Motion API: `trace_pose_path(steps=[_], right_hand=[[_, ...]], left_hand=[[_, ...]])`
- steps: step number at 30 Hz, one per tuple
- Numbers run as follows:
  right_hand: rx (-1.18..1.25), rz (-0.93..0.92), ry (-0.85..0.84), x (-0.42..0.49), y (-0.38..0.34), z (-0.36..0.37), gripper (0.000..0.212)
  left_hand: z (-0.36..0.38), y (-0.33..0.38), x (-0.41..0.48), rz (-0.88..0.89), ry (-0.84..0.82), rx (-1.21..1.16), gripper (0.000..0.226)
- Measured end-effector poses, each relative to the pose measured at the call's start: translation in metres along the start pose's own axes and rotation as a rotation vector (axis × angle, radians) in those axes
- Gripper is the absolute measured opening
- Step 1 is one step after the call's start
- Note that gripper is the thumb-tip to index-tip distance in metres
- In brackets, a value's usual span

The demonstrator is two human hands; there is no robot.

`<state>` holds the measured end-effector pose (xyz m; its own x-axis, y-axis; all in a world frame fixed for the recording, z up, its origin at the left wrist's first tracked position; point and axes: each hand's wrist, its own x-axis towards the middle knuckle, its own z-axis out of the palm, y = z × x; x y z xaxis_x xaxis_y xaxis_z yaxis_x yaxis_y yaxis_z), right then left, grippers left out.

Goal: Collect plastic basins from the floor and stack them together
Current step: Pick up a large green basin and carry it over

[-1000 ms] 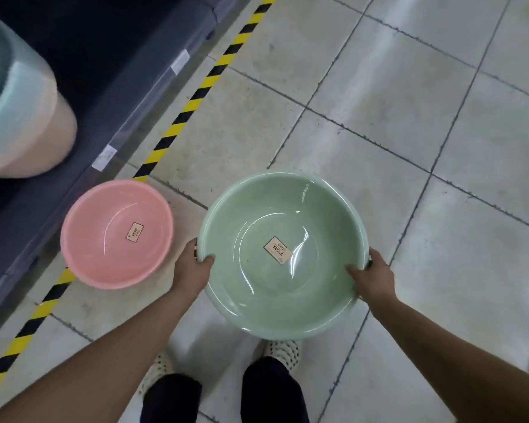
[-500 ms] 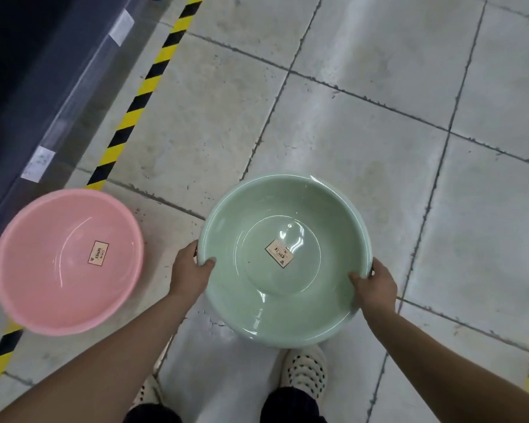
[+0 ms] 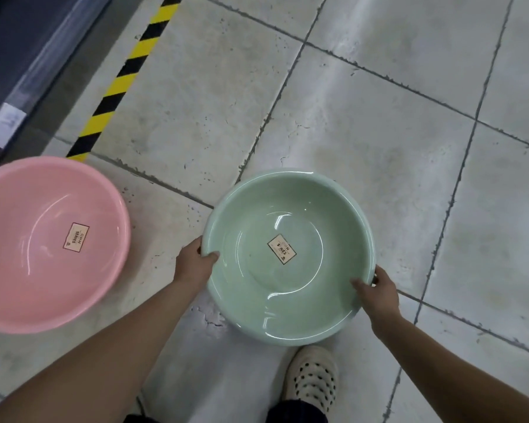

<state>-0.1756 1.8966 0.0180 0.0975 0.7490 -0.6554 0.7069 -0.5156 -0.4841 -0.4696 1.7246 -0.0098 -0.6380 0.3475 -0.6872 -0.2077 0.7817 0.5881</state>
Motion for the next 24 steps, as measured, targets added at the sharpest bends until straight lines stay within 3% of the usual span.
trace_pose_path(steps=[3,7,12,18,24], right_hand=[[0.036,0.021,-0.049,-0.004,-0.006,-0.002,0.050],[0.004,-0.028,-0.050,-0.030,-0.041,0.001,0.044],[-0.170,-0.254,-0.121,-0.090,-0.111,0.020,0.049],[-0.187,-0.451,-0.270,-0.177,-0.206,0.102,0.049],[-0.262,-0.568,-0.408,-0.238,-0.258,0.214,0.037]], left_hand=[[-0.008,-0.004,0.000,-0.084,-0.027,-0.063,0.024],[-0.044,0.001,-0.019,-0.062,0.022,-0.110,0.012],[-0.128,-0.001,-0.065,0.072,0.110,-0.129,0.013],[-0.258,-0.023,-0.080,0.012,0.387,-0.259,0.029],[-0.359,-0.072,-0.075,-0.150,0.583,-0.364,0.021]])
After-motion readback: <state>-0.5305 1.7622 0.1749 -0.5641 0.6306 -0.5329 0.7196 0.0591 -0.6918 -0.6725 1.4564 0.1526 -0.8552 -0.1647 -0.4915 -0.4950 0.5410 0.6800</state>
